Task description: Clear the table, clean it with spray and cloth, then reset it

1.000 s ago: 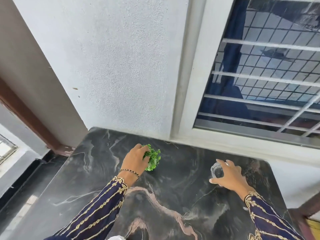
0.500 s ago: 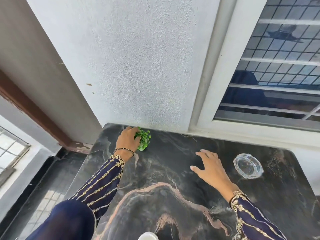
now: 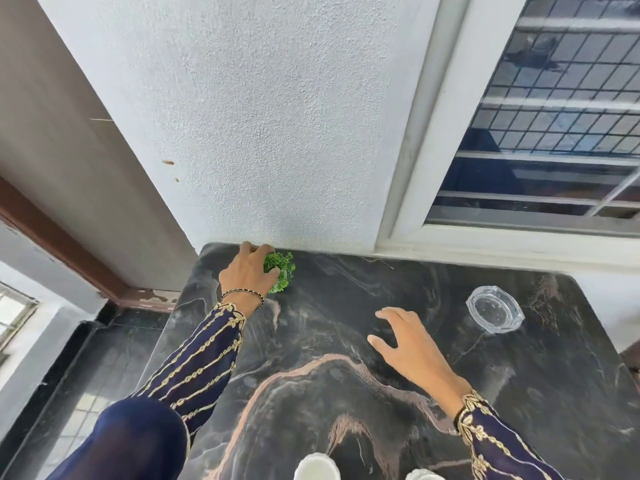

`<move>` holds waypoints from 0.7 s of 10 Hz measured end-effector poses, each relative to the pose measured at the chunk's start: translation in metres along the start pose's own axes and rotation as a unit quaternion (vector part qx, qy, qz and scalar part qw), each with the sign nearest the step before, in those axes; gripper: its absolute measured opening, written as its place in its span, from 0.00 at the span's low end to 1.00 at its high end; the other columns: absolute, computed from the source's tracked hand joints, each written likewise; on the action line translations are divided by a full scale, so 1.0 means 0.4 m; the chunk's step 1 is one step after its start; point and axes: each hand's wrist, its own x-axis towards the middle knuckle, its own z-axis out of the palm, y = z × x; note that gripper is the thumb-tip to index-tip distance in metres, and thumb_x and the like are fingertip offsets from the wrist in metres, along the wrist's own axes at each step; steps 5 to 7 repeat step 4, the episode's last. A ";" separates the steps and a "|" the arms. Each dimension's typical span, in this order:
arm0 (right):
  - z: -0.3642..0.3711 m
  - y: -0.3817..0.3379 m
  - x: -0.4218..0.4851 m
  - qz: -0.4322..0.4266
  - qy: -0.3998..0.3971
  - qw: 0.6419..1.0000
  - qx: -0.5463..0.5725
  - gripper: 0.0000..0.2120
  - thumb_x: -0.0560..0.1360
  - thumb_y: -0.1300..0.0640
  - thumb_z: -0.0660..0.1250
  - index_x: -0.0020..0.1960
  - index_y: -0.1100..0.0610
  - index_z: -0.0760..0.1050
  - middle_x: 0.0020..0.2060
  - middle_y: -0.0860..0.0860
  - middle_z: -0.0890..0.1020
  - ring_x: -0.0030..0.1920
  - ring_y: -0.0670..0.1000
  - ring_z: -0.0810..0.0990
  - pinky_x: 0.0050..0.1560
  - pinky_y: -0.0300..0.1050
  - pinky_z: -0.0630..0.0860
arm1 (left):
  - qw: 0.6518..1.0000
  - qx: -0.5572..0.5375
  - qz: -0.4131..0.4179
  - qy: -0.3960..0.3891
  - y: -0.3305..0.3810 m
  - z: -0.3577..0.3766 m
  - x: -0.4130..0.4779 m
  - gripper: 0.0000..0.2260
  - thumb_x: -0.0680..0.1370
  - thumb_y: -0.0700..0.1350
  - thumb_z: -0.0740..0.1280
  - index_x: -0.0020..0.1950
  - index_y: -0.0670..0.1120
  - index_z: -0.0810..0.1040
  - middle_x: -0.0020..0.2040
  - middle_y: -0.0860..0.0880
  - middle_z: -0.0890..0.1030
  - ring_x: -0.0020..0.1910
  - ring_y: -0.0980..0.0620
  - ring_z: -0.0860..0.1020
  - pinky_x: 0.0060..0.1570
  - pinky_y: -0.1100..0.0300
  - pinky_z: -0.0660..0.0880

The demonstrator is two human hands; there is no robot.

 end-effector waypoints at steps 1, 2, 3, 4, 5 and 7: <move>-0.005 -0.003 -0.036 0.007 0.003 1.000 -0.004 0.24 0.82 0.44 0.64 0.75 0.50 0.68 0.75 0.46 0.69 0.76 0.47 0.64 0.73 0.44 0.66 | 0.996 0.070 0.030 0.041 0.008 0.003 -0.035 0.23 0.73 0.56 0.67 0.67 0.53 0.72 0.67 0.47 0.70 0.64 0.45 0.72 0.48 0.48 0.77; -0.020 -0.010 -0.072 0.009 0.012 1.000 -0.009 0.22 0.83 0.44 0.61 0.75 0.51 0.68 0.75 0.46 0.70 0.76 0.47 0.65 0.74 0.43 0.66 | 0.987 0.104 0.066 0.103 0.031 -0.008 -0.083 0.24 0.75 0.56 0.67 0.67 0.48 0.72 0.69 0.45 0.70 0.65 0.43 0.71 0.54 0.47 0.74; -0.032 -0.011 -0.109 0.004 0.031 1.000 -0.007 0.22 0.85 0.44 0.57 0.75 0.52 0.69 0.75 0.48 0.70 0.76 0.47 0.65 0.75 0.43 0.63 | 0.977 0.090 0.122 0.147 0.064 -0.014 -0.141 0.22 0.77 0.52 0.64 0.68 0.44 0.72 0.69 0.44 0.73 0.67 0.44 0.72 0.65 0.47 0.69; -0.054 -0.019 -0.145 -0.017 0.029 0.999 -0.027 0.25 0.85 0.42 0.54 0.78 0.52 0.64 0.80 0.49 0.64 0.81 0.48 0.56 0.79 0.50 0.55 | 0.974 0.091 0.155 0.140 0.110 -0.012 -0.215 0.21 0.79 0.51 0.62 0.70 0.43 0.72 0.70 0.45 0.73 0.73 0.46 0.68 0.74 0.48 0.60; -0.054 -0.019 -0.145 -0.017 0.029 0.999 -0.027 0.25 0.85 0.42 0.54 0.78 0.52 0.64 0.80 0.49 0.64 0.81 0.48 0.56 0.79 0.50 0.55 | 0.974 0.091 0.155 0.140 0.110 -0.012 -0.215 0.21 0.79 0.51 0.62 0.70 0.43 0.72 0.70 0.45 0.73 0.73 0.46 0.68 0.74 0.48 0.60; -0.054 -0.019 -0.145 -0.017 0.029 0.999 -0.027 0.25 0.85 0.42 0.54 0.78 0.52 0.64 0.80 0.49 0.64 0.81 0.48 0.56 0.79 0.50 0.55 | 0.974 0.091 0.155 0.140 0.110 -0.012 -0.215 0.21 0.79 0.51 0.62 0.70 0.43 0.72 0.70 0.45 0.73 0.73 0.46 0.68 0.74 0.48 0.60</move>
